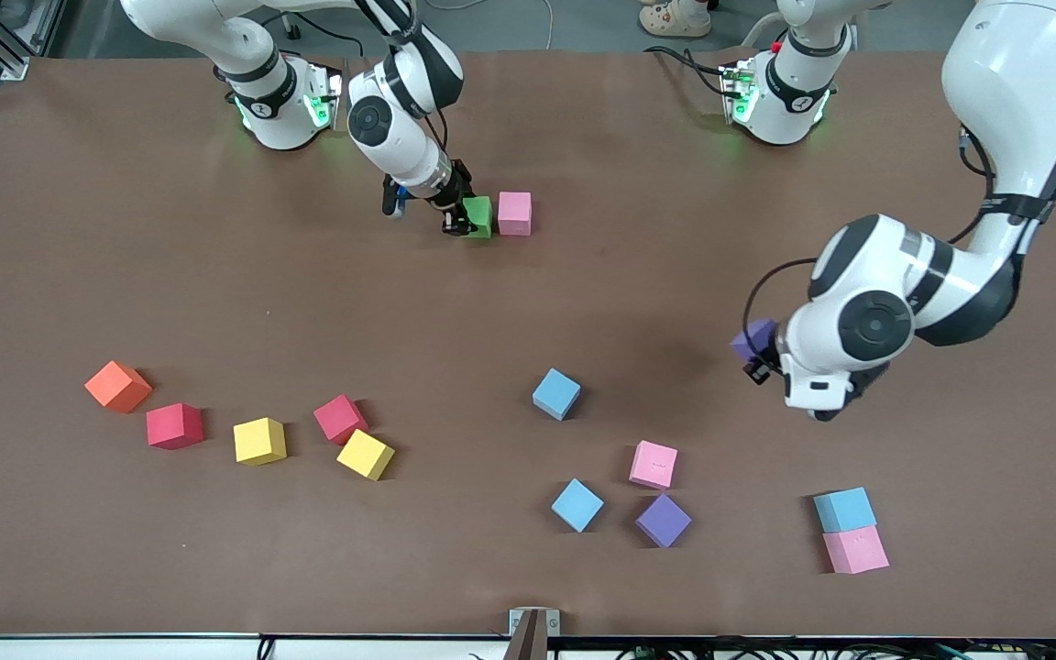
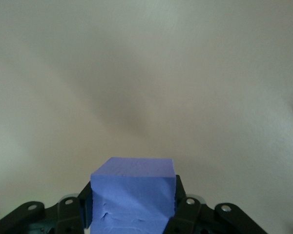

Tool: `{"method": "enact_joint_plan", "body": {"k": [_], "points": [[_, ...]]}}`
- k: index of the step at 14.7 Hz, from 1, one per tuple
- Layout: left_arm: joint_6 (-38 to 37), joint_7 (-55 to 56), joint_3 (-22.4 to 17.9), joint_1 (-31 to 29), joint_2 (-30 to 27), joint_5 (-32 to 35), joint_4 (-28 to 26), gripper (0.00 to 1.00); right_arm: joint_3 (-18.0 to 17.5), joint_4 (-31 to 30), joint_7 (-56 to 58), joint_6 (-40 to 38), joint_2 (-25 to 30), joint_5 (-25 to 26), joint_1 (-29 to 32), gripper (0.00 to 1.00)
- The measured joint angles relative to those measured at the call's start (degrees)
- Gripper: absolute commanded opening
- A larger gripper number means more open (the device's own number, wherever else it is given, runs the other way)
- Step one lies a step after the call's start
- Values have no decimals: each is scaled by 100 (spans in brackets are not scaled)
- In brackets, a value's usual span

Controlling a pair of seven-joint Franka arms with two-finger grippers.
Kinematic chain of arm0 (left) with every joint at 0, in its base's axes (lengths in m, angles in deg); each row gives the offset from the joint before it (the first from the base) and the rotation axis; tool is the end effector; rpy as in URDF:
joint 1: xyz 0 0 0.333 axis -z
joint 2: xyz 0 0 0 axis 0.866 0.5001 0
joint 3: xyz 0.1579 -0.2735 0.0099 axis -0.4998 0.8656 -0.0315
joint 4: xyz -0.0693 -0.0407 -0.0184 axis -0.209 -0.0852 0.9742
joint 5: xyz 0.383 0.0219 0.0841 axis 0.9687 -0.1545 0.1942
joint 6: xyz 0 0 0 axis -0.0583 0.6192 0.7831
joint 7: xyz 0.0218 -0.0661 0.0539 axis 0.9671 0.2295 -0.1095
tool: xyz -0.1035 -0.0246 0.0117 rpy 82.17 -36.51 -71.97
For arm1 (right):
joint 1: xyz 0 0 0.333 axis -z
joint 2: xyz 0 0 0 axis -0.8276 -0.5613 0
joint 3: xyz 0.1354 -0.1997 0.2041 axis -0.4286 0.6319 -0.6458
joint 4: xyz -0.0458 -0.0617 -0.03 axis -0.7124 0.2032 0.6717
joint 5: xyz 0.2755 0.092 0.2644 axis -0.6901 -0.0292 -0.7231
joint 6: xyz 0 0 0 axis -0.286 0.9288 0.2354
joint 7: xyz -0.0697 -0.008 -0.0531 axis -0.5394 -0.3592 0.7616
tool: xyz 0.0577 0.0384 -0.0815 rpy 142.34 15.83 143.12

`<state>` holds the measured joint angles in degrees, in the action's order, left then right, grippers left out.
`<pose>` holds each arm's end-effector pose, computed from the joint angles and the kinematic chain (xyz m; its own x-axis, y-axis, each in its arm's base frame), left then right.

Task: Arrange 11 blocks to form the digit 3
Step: 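Carry the purple cube with the left gripper and place it beside pink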

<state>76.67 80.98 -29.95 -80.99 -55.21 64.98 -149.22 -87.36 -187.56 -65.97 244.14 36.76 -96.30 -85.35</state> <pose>0.5974 -0.2013 0.3226 0.6341 0.7638 -0.1208 0.7320 -0.6432 -0.2248 0.2819 0.3598 0.1986 -0.0753 -0.9544 -0.2890 -0.9895 0.0357 0.1398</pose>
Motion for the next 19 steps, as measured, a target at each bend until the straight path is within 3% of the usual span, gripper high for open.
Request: {"method": "enact_joint_plan", "body": {"k": [4,9,15,19], "points": [[42,2488,583,217,23,-65,-368,17,0,43,-1,0,-27,-198,-12,1],[570,5003,595,1360,107,-63,-776,17,0,85,-2,0,-58,-271,-36,1],[1150,7379,588,2092,239,347,-1365,17,-1,123,-2,0,-84,-384,-73,1],[1229,7761,556,2526,456,664,-1407,17,-1,153,-2,0,-104,-432,-144,1]]}}
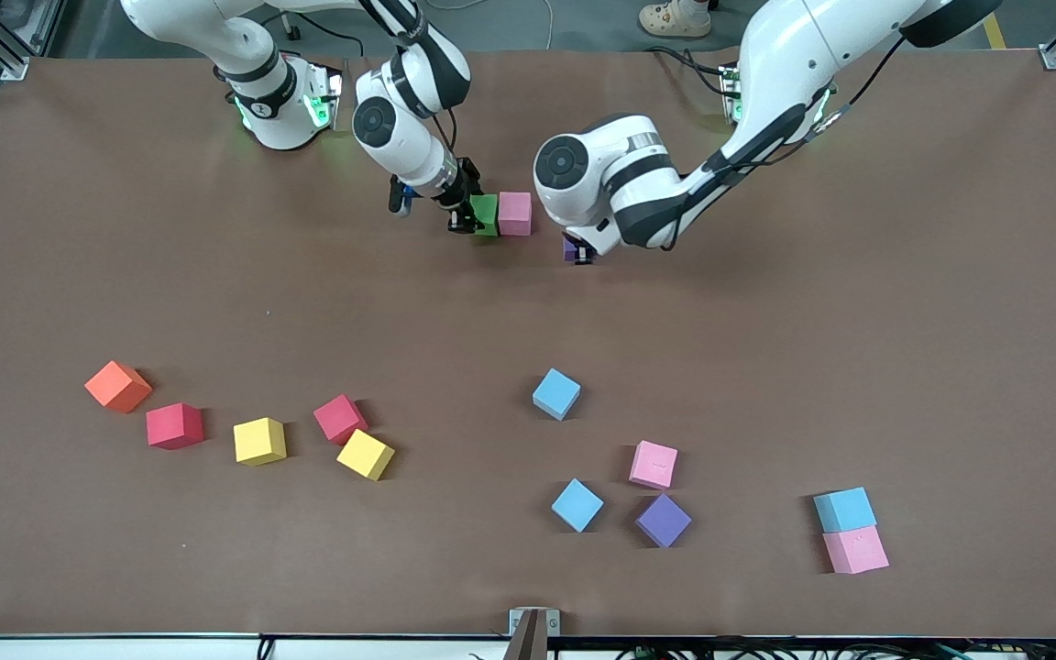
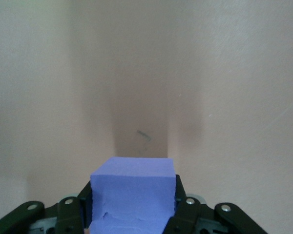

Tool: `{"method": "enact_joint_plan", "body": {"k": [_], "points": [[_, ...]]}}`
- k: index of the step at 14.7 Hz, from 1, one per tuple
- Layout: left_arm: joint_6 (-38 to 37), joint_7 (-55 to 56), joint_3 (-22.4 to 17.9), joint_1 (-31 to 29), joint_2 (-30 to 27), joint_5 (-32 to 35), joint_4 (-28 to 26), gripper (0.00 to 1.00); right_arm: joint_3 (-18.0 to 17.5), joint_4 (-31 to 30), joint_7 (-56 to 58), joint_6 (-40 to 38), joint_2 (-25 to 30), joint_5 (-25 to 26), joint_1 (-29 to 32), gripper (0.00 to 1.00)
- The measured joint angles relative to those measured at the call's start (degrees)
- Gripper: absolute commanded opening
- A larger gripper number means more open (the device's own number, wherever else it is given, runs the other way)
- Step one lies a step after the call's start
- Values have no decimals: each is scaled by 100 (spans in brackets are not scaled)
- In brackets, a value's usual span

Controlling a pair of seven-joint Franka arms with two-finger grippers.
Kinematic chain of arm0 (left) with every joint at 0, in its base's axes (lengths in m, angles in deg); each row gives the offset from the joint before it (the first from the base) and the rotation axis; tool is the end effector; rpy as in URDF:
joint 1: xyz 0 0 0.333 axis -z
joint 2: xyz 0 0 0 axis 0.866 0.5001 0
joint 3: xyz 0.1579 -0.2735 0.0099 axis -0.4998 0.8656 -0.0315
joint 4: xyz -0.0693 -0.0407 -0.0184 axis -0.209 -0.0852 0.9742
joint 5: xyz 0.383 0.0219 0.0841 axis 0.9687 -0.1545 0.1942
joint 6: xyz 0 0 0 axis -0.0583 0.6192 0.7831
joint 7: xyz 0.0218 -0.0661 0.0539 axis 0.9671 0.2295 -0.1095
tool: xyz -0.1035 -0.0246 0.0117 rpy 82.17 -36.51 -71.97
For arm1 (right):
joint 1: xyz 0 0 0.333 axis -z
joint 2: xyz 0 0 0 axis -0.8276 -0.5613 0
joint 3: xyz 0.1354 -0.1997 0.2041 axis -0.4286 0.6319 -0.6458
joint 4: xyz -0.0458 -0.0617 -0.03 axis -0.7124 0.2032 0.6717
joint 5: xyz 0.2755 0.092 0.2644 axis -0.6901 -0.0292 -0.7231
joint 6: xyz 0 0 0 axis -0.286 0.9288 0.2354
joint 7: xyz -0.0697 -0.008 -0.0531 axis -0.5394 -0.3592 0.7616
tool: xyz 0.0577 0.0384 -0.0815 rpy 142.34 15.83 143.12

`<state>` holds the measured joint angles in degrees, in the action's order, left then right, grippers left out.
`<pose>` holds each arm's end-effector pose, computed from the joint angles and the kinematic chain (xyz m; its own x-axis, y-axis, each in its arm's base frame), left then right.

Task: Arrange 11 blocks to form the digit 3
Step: 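Carry the purple cube with the left gripper and place it beside pink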

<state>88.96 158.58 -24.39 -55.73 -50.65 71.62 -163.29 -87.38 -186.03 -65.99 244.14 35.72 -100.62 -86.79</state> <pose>0.3519 -0.4650 0.2347 0.0469 0.9866 0.1562 0.9763 -0.0122 -0.2161 0.2786 0.3707 0.1978 -0.1282 -0.9426 -0.3085 -0.9824 0.0781 0.1696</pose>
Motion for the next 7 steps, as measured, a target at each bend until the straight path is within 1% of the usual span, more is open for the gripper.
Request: {"method": "enact_joint_plan", "body": {"k": [2,3,4,5,6,7], "points": [[69,80,-20,171,91,6,0,17,0,4,0,0,-3,-4,-5,4],[98,125,-27,263,124,8,0,17,0,5,0,0,-4,-4,-5,25],[117,159,-34,354,143,9,0,17,0,6,1,0,-5,-4,-6,75],[135,201,-37,444,152,9,0,17,0,7,2,0,-5,-4,-7,95],[169,228,-45,536,153,9,0,17,0,8,2,-5,-6,-4,-9,100],[208,244,-60,623,152,9,2,17,0,10,3,-12,-7,-4,-12,100]]}}
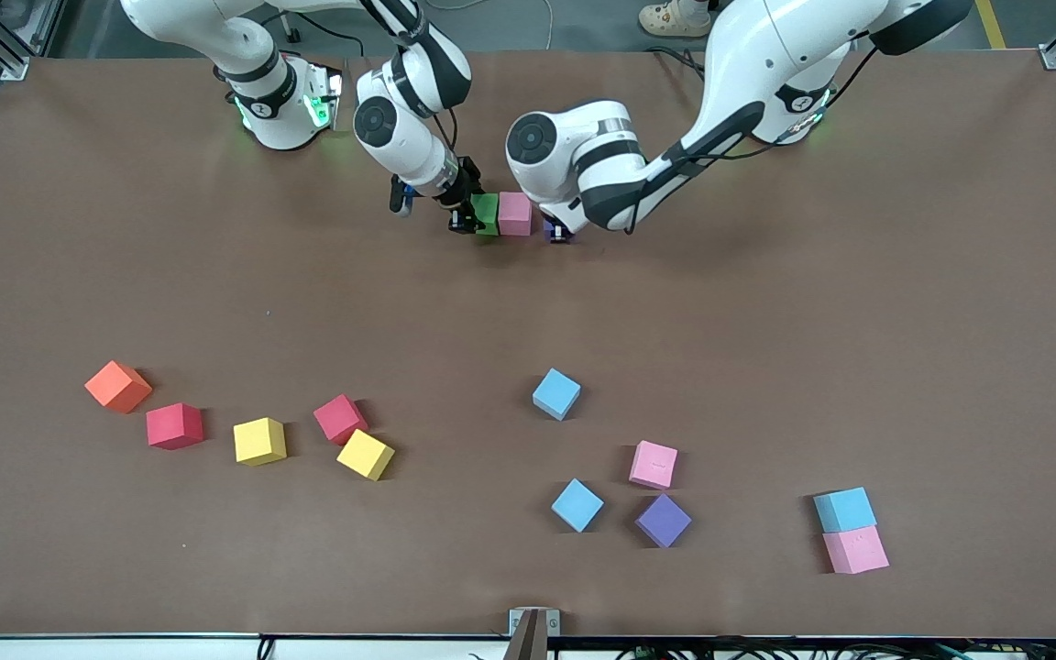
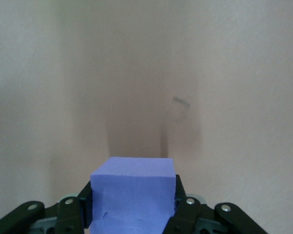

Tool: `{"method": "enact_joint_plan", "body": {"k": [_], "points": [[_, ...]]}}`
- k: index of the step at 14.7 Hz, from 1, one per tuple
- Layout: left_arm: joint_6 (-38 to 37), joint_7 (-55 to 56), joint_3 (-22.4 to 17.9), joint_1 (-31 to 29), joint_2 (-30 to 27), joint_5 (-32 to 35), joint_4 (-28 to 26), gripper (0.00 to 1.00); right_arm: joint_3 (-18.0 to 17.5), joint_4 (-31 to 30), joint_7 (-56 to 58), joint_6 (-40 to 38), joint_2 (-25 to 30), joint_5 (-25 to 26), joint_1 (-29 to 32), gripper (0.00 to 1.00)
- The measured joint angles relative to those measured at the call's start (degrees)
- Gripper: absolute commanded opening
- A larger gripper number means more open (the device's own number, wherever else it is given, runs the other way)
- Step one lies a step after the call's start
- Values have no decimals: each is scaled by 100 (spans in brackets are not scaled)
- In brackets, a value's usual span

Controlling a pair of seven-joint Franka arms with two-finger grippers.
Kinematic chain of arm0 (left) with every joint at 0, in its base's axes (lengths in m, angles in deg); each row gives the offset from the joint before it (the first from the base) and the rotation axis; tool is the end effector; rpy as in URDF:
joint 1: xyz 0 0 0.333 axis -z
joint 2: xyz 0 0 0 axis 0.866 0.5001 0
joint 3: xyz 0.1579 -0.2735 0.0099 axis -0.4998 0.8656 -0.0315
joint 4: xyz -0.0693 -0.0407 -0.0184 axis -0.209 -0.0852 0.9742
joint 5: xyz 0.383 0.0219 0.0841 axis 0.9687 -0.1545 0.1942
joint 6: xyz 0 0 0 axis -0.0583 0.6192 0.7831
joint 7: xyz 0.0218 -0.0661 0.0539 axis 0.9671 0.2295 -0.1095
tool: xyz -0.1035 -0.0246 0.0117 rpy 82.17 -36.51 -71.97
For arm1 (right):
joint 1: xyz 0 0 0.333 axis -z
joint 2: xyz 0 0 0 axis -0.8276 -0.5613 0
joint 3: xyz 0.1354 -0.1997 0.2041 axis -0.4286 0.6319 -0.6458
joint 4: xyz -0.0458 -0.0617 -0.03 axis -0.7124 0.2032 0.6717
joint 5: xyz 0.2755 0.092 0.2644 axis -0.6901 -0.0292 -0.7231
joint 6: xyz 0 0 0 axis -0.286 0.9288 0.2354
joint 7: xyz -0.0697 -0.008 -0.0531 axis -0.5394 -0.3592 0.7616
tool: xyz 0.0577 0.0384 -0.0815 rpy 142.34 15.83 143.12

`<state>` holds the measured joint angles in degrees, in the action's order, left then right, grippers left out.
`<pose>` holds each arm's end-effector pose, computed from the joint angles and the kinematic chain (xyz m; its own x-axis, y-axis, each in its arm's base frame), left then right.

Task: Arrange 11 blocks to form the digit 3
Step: 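Carry the purple cube with the left gripper and place it beside pink, then grasp a yellow cube with the right gripper while the left gripper withdraws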

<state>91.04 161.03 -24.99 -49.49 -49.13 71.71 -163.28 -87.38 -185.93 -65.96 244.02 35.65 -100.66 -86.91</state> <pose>0.3023 -0.5011 0.2239 0.1018 0.9848 0.1404 0.9725 -0.0688 -0.2224 0.2779 0.3718 0.1976 -0.1265 -0.9427 -0.3087 -0.9822 0.0756 0.1717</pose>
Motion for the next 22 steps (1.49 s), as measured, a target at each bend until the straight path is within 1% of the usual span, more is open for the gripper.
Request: {"method": "enact_joint_plan", "body": {"k": [2,4,6,9,13,17,18,20,21,22], "points": [[92,10,-137,219,-1,0,4,17,0,33,0,-24,0,0,-2,100],[227,10,-370,470,1,0,5,17,0,66,0,-30,-1,0,-3,100],[329,10,-506,604,4,0,5,17,0,108,0,-30,-1,0,-3,100],[361,22,-523,618,4,0,18,17,11,173,-3,-145,54,0,18,100],[366,135,-533,661,6,124,24,17,28,251,-3,-853,524,0,319,100],[366,199,-640,832,14,148,24,17,44,242,38,-933,729,43,561,100],[366,201,-679,891,15,148,25,17,48,242,170,-930,732,115,698,100],[360,221,-739,984,10,150,41,17,65,270,594,-915,733,447,1110,100],[356,222,-754,1009,7,150,49,17,79,321,805,-913,735,689,1371,100],[356,223,-765,1029,6,150,55,17,94,406,950,-926,738,1086,1672,100]]}}
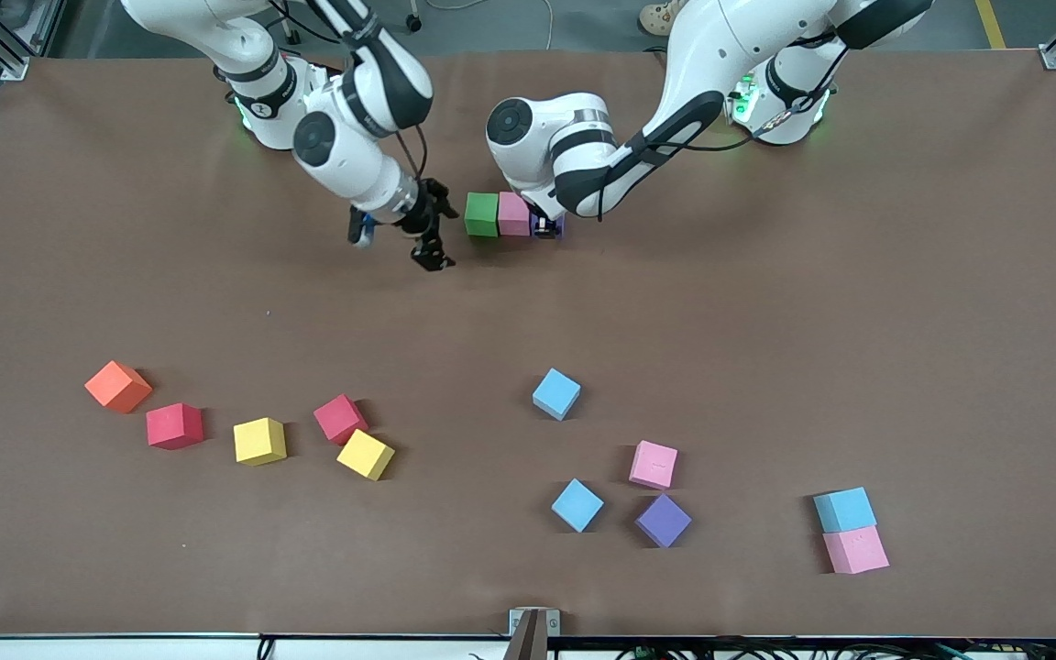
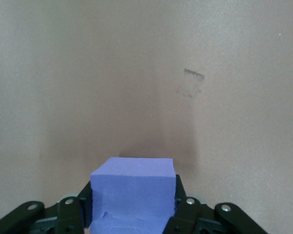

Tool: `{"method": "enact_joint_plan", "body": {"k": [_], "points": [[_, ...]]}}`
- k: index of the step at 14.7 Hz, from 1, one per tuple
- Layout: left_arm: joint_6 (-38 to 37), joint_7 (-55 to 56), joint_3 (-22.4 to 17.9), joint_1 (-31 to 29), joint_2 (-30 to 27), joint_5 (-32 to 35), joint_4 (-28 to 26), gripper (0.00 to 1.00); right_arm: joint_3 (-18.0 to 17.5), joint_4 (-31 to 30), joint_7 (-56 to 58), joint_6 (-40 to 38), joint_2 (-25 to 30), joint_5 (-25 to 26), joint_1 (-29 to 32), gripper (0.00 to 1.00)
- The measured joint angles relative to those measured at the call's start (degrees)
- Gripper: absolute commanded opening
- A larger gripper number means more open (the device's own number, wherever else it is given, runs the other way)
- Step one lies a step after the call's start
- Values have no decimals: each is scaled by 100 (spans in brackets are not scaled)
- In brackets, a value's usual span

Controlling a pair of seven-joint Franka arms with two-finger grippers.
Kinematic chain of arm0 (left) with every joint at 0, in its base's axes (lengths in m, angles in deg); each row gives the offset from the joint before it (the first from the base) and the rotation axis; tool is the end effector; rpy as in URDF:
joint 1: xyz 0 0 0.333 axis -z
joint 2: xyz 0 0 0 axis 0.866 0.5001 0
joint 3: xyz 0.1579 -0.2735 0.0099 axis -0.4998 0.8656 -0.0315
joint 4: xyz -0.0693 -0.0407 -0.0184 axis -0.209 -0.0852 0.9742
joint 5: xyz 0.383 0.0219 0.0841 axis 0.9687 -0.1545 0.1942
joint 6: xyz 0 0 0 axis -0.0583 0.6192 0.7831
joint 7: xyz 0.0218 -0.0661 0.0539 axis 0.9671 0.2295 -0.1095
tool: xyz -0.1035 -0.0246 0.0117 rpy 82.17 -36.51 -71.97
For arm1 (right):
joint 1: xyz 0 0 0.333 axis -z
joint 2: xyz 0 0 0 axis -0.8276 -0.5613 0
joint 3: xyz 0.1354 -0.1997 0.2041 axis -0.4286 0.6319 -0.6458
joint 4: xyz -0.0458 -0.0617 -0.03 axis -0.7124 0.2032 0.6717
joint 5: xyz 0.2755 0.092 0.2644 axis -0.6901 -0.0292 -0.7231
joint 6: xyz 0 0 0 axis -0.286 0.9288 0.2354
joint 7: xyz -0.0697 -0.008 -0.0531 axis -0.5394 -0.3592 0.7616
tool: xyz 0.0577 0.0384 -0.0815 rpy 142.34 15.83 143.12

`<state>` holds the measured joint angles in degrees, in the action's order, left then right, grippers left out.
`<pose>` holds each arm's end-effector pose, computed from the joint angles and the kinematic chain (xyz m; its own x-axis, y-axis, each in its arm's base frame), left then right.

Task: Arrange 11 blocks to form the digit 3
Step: 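Grasp a yellow cube with the right gripper while the left gripper withdraws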

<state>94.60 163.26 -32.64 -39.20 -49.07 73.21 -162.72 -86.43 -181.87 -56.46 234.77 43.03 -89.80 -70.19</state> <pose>0.2727 -0.5222 0.1954 0.1335 0.9764 0.1696 0.9812 -0.1062 -0.1611 0.3953 0.3008 0.2688 -0.0151 -0.9375 -0.3476 -0.9997 0.0073 0.0237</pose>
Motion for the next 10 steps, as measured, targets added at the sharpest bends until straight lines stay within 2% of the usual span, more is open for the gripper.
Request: {"method": "enact_joint_plan", "body": {"k": [3,5,8,9,10], "points": [[1,4,-15,36,-1,0,12,17,61,601,107,-409,-16,1925,1050,100],[4,15,-19,54,-1,0,14,17,81,1170,227,-1056,-133,2859,1438,100],[6,30,-35,113,-1,0,22,17,75,2154,979,-1979,-676,3752,1519,100],[6,30,-39,127,-1,0,23,22,76,2549,1402,-2365,-966,3862,1520,100],[6,30,-46,143,-1,0,25,38,87,2957,1773,-2733,-1260,3908,1528,100]]}}
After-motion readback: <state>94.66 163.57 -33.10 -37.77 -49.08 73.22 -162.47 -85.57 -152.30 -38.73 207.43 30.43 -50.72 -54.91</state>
